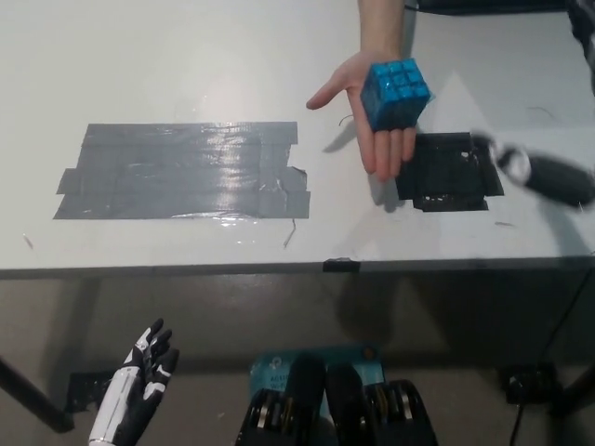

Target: A person hands a rubik's cube to the robot and rhe robot picks it up with its right hand and places it on the black spot on the desk infron tof it

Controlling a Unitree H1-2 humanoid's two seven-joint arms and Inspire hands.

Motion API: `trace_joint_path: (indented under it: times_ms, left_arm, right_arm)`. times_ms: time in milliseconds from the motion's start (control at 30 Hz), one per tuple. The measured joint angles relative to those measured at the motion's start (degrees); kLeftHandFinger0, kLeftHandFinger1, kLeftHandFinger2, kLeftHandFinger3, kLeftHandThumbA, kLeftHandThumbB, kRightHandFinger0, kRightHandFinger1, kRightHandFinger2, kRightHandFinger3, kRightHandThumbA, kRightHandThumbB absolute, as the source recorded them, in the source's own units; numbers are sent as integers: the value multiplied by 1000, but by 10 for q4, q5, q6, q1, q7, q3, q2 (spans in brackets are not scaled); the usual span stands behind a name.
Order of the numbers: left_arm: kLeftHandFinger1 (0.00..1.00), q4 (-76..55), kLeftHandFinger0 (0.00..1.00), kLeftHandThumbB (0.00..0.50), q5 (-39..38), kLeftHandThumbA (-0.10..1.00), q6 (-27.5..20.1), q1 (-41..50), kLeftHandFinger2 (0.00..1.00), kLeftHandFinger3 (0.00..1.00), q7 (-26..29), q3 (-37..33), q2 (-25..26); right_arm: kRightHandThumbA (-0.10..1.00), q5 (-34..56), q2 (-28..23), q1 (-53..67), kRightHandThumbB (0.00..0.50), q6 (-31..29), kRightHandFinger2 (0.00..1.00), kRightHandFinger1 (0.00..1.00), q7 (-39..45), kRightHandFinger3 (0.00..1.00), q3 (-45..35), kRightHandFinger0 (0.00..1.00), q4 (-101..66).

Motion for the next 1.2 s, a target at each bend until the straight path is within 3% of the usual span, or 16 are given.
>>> trace_joint_path:
  times_ms: [167,333,500,700,967,1200]
  left_arm:
    - [1000,-1,1000,161,3,756,1,-2,1000,1000,-1,-2,0]
    - [1000,-11,1000,142,5,731,1,-4,1000,1000,-8,-5,5]
    - [1000,-13,1000,144,12,714,1,-8,1000,1000,-15,-6,9]
    - [1000,-15,1000,154,18,665,3,-9,1000,1000,-19,-7,12]
    - [1000,-24,1000,135,24,610,11,-10,1000,1000,-24,-8,13]
    - [1000,-27,1000,124,30,575,11,-10,1000,1000,-27,-10,13]
  right_arm:
    - [934,-12,4,-108,446,60,1000,1000,2,1000,6,1000,141]
    - [886,-14,12,-193,444,101,1000,1000,19,1000,19,1000,276]
    - [918,-13,12,-250,472,122,1000,1000,45,1000,42,1000,375]
    - [918,-26,17,-289,431,133,1000,1000,77,1000,58,1000,448]
    - [1000,-42,38,-298,441,137,1000,1000,106,1000,55,1000,495]
    - [1000,-65,45,-298,433,137,1000,1000,135,1000,49,1000,499]
